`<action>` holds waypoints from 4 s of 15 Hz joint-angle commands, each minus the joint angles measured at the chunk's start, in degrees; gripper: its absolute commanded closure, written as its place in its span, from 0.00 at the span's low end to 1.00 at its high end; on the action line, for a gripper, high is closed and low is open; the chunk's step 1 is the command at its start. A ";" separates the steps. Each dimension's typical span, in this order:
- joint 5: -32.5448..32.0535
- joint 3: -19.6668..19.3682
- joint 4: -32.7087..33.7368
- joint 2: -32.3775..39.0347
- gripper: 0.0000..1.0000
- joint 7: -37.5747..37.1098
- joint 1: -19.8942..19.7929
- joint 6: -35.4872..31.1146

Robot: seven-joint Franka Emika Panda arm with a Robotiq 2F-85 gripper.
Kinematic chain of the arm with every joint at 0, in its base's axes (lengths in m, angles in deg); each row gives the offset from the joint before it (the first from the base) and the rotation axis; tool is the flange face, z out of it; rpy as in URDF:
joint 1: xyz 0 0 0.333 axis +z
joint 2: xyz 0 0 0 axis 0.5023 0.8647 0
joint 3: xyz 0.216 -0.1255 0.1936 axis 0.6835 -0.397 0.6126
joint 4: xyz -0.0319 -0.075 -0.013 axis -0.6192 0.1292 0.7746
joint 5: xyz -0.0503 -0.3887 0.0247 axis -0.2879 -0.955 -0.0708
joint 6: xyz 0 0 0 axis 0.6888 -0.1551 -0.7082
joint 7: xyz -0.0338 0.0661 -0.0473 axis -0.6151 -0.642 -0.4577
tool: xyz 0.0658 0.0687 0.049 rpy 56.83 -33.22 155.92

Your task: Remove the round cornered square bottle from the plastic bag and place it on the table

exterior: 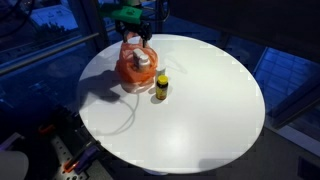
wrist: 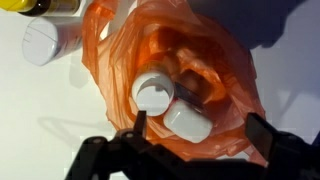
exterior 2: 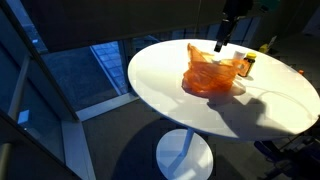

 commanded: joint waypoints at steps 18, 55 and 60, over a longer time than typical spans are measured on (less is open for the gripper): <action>-2.55 3.56 6.13 10.17 0.00 7.48 -1.57 -5.99; -1.30 3.73 11.31 7.14 0.79 5.14 -2.37 1.13; 0.55 3.11 12.76 3.24 0.79 4.94 -2.88 7.35</action>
